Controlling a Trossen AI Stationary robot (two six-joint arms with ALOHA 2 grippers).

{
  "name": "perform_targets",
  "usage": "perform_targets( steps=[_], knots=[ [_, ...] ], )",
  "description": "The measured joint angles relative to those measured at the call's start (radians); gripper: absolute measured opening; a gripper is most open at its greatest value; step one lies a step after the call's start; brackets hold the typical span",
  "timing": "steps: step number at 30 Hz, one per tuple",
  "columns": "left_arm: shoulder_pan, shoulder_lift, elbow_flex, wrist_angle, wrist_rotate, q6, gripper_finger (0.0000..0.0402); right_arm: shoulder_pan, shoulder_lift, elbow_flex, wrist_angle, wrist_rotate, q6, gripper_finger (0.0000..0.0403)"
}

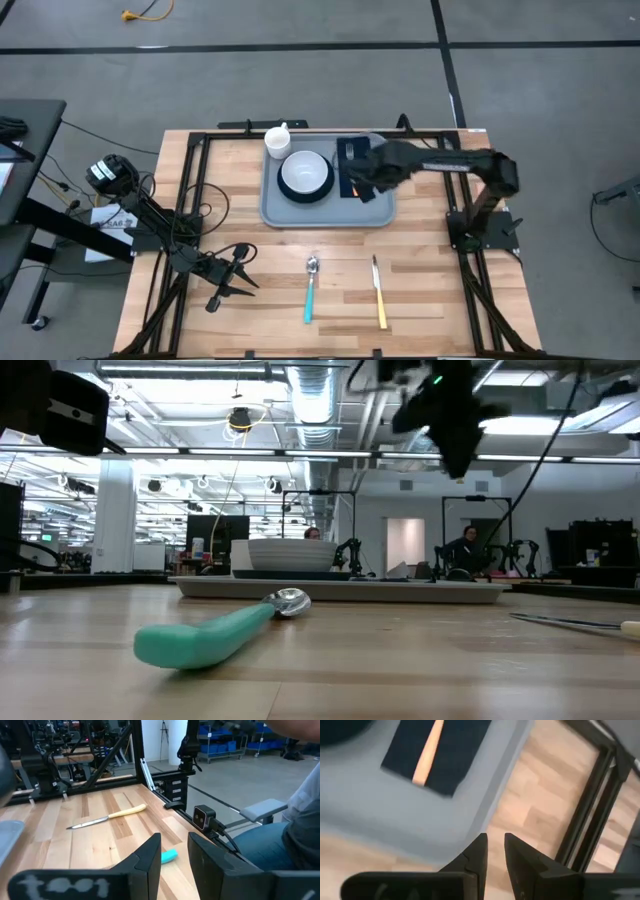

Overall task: Set up tray
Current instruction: Put the blue spoon on the blue napkin to the right of the green plate

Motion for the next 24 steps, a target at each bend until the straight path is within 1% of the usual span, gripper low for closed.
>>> perform_targets(
  steps=[2, 5, 8, 11, 14, 17, 19, 22, 23, 24],
  knots=[
    [0.000, 0.000, 0.000, -0.004, 0.000, -0.016, 0.0087, 0.062, -0.069, -0.048, 0.011, -0.010, 0.045, 0.0053],
    [0.000, 0.000, 0.000, -0.009, 0.000, -0.041, 0.0087, 0.165, -0.191, -0.151, 0.080, -0.013, 0.095, 0.0040],
    [0.000, 0.000, 0.000, -0.010, -0.008, -0.066, 0.0087, 0.293, -0.311, -0.296, 0.285, 0.043, 0.107, 0.0024],
    [0.000, 0.000, 0.000, -0.013, -0.026, -0.094, 0.0087, 0.421, -0.399, -0.458, 0.562, 0.161, 0.106, 0.0008],
    [0.000, 0.000, 0.000, -0.021, -0.075, -0.127, 0.0087, 0.525, -0.430, -0.607, 0.828, 0.311, 0.103, 0.0001],
    [0.000, 0.000, 0.000, -0.051, -0.133, -0.155, 0.0087, 0.604, -0.410, -0.725, 1.056, 0.492, 0.103, 0.0005],
    [0.000, 0.000, 0.000, -0.073, -0.171, -0.183, 0.0087, 0.649, -0.370, -0.787, 1.214, 0.668, 0.121, 0.0009],
    [0.005, 0.000, 0.000, -0.077, -0.219, -0.255, 0.0087, 0.698, -0.278, -0.836, 1.461, 0.983, 0.132, 0.0013],
    [0.010, 0.000, 0.001, -0.074, -0.228, -0.287, 0.0087, 0.710, -0.247, -0.842, 1.507, 1.072, 0.118, 0.0013],
    [0.017, 0.000, 0.005, -0.073, -0.233, -0.327, 0.0087, 0.718, -0.216, -0.842, 1.548, 1.136, 0.094, 0.0013]
  ],
)
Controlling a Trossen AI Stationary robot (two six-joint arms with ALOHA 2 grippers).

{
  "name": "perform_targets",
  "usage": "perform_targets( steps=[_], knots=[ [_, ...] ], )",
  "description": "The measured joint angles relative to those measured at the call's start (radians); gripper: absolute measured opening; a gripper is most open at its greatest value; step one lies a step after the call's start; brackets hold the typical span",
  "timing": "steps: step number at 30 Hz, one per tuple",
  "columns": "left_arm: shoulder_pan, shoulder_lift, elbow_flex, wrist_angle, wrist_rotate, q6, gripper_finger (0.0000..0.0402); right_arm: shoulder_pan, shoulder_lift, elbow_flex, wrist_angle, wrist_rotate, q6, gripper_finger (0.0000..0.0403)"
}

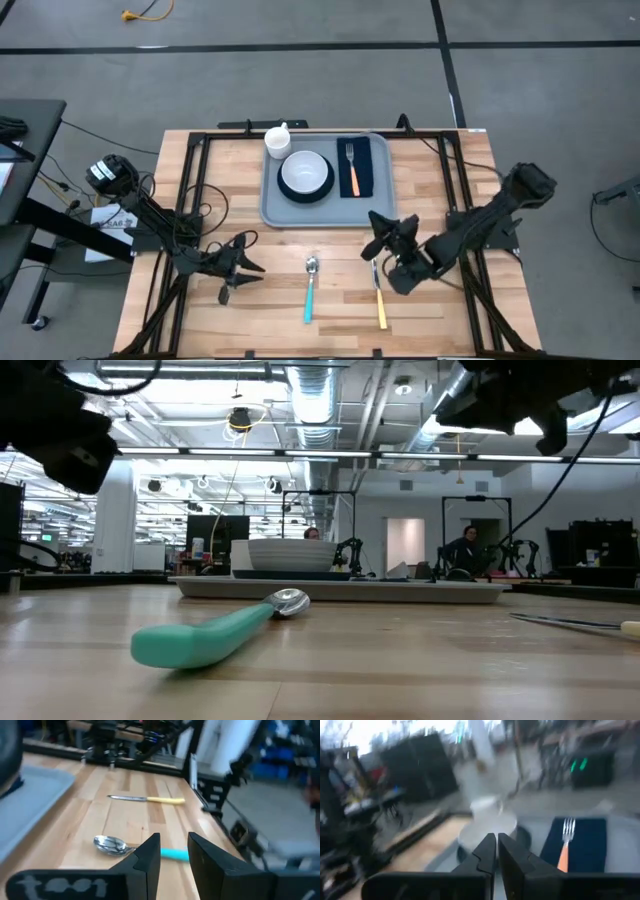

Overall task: Set up tray
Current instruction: Put the blue spoon on the blue napkin to the right of the green plate

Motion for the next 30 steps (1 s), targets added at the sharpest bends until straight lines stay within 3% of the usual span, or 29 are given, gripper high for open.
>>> perform_targets(
  steps=[4, 11, 17, 20, 24, 28, 30],
  knots=[
    [0.035, 0.000, 0.035, -0.025, -0.004, -0.150, 0.0087, 0.000, 0.072, 0.012, 0.026, 0.092, -0.052, 0.0012],
    [0.131, 0.000, 0.128, -0.122, -0.009, -0.151, 0.0087, -0.049, 0.079, 0.013, -0.049, 0.095, -0.053, 0.0011],
    [0.233, 0.000, 0.171, -0.128, -0.032, -0.192, 0.0087, -0.026, 0.079, 0.014, -0.158, 0.049, -0.129, 0.0007],
    [0.260, 0.000, 0.180, -0.173, -0.020, -0.268, 0.0087, -0.020, 0.073, 0.014, -0.183, -0.091, -0.318, 0.0002],
    [0.266, 0.000, 0.199, -0.242, -0.004, -0.361, 0.0087, -0.007, 0.074, 0.014, -0.089, -0.326, -0.558, 0.0001],
    [0.265, 0.008, 0.229, -0.256, -0.007, -0.392, 0.0087, 0.005, 0.108, -0.001, 0.218, -0.498, -0.924, 0.0000],
    [0.263, 0.040, 0.258, -0.254, -0.013, -0.393, 0.0087, 0.000, 0.126, -0.021, 0.397, -0.713, -1.144, 0.0000]
  ],
)
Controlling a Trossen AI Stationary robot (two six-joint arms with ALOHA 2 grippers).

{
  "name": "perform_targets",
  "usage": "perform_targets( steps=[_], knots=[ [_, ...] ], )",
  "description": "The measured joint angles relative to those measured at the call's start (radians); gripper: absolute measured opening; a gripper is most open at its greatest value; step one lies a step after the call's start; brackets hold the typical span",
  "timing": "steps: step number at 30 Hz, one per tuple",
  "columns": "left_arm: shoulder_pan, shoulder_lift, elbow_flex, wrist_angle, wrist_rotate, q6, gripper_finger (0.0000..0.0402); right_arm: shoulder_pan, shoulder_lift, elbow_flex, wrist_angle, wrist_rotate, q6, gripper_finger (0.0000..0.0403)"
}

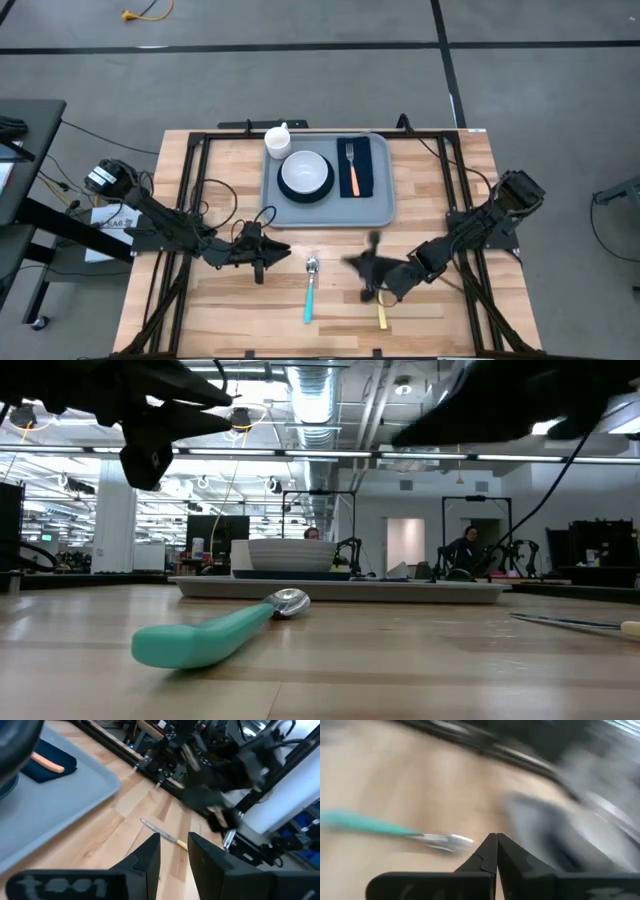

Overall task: Set up tray
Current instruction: Put the blue spoon on the blue napkin to the right of the green plate

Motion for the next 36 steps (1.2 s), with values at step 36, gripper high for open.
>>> perform_targets(
  steps=[36],
  knots=[
    [0.027, 0.571, 0.972, -1.356, 0.216, -0.656, 0.0087, 0.097, -0.879, -0.683, 0.151, -0.396, -0.150, 0.0000]
  ],
)
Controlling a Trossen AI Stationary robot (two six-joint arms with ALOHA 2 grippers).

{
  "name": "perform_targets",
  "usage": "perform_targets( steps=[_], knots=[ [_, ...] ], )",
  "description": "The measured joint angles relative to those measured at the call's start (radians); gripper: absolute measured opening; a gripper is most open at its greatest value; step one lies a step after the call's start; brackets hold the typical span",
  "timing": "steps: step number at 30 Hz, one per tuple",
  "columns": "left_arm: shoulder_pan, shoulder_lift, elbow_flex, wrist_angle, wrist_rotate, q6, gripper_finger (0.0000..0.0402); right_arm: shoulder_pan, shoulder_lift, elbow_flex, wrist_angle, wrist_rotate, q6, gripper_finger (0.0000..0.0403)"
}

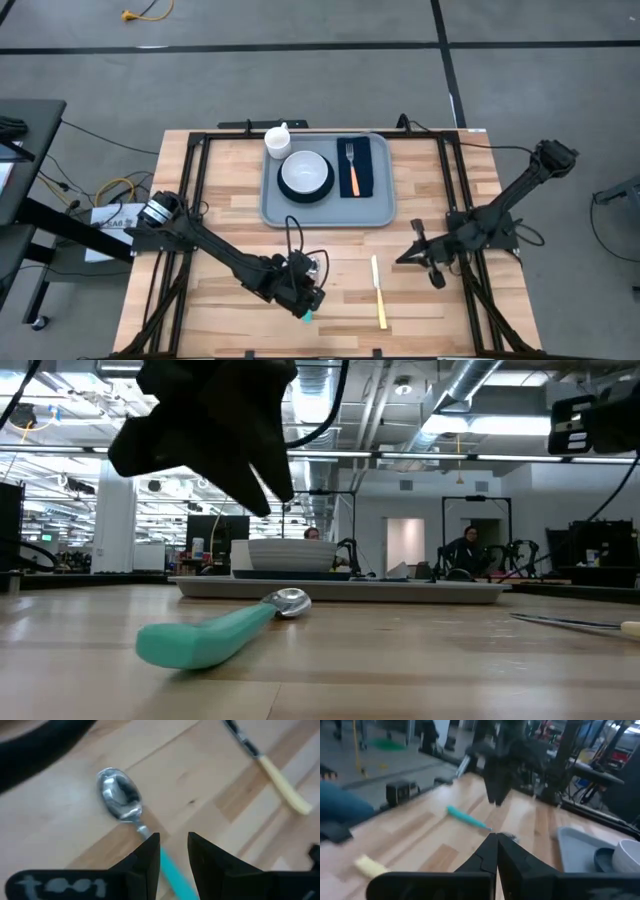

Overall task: Set up tray
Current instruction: Put the blue spoon on the blue napkin to the right of the green plate

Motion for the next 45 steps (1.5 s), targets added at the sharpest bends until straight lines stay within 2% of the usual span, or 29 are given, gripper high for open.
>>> perform_targets(
  steps=[6, 18, 33, 45],
  knots=[
    [0.023, 0.013, 0.000, 0.003, 0.013, 0.006, 0.0097, 0.016, -0.070, -0.028, 0.002, -0.003, 0.023, 0.0000],
    [0.036, 0.014, 0.001, 0.001, -0.004, 0.021, 0.0152, 0.025, -0.070, -0.029, 0.003, -0.002, 0.023, 0.0000],
    [0.035, 0.089, 0.000, 0.057, 0.023, -0.052, 0.0153, 0.025, -0.069, -0.029, 0.003, -0.001, 0.021, 0.0000],
    [0.035, 0.161, 0.001, 0.077, 0.090, -0.085, 0.0153, 0.024, -0.069, -0.029, 0.003, -0.002, 0.021, 0.0000]
  ],
)
